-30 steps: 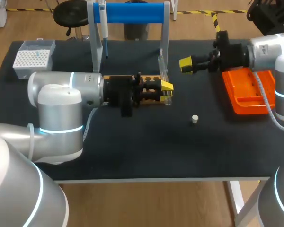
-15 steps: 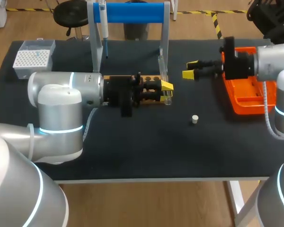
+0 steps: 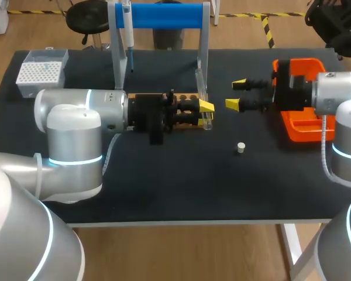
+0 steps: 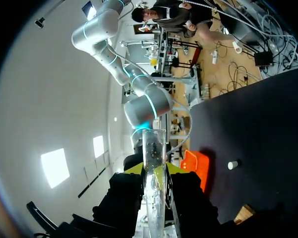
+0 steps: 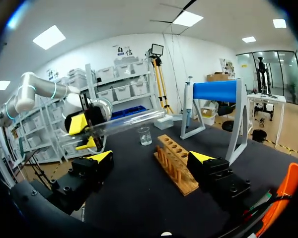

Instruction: Invert the test tube, pick up the pipette, mount the tip to pipette, aspirate from beaker and dispense into the tube, eject the tip, return the pipette, and cap with the stopper.

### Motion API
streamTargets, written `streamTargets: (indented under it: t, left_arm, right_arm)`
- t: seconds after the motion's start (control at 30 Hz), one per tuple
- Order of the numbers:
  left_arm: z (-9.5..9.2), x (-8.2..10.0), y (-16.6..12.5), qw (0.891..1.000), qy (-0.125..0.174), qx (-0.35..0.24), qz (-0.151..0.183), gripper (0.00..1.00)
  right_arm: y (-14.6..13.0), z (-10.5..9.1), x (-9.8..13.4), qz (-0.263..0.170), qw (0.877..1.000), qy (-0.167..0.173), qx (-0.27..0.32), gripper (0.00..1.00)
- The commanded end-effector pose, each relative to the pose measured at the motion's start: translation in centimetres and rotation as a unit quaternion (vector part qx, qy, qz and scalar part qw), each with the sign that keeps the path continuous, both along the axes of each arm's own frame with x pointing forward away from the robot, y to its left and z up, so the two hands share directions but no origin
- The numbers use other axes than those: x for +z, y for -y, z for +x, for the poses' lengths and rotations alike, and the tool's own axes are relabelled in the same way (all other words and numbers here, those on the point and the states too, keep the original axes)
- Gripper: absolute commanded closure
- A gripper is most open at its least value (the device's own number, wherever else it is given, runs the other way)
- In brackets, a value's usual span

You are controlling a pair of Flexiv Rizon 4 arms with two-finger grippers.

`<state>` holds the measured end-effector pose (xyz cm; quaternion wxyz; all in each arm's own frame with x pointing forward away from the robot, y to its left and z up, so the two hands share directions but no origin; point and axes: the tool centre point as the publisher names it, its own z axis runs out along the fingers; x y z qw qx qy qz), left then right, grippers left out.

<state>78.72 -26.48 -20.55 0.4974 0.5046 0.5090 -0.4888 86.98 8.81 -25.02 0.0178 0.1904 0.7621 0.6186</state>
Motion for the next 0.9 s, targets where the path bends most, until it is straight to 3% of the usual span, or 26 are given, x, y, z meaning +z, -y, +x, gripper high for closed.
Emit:
streamTargets:
  t: [0.03,0.33,0.7,0.77,0.83,0.87,0.9]
  left_arm:
    - [-0.1,0.0,0.0,1.000,0.001,0.002,0.000,1.00]
    - [-0.1,0.0,0.0,1.000,0.001,0.002,0.000,1.00]
    - [-0.1,0.0,0.0,1.000,0.001,0.002,0.000,1.00]
    - [0.7,1.0,-0.7,0.999,-0.045,-0.029,-0.002,1.00]
    - [1.9,1.6,-1.6,0.987,-0.154,-0.039,-0.014,1.00]
    - [2.3,1.6,-2.1,0.982,-0.187,-0.032,-0.015,1.00]
    - [2.8,1.7,-2.6,0.970,-0.243,-0.026,-0.009,1.00]
  right_arm:
    - [-0.9,0.7,-1.1,-0.004,1.000,0.013,-0.003,0.00]
    - [-1.3,0.6,-2.2,-0.028,0.998,0.048,0.000,0.00]
    - [-1.3,0.6,-2.2,-0.028,0.998,0.048,0.000,0.00]
    - [-1.3,0.6,-2.2,-0.028,0.998,0.048,0.000,0.00]
    - [-1.3,0.6,-2.2,-0.028,0.998,0.048,0.000,0.00]
    - [-1.3,0.6,-2.2,-0.028,0.998,0.048,0.000,0.00]
    - [-1.3,0.6,-2.2,-0.028,0.998,0.048,0.000,0.00]
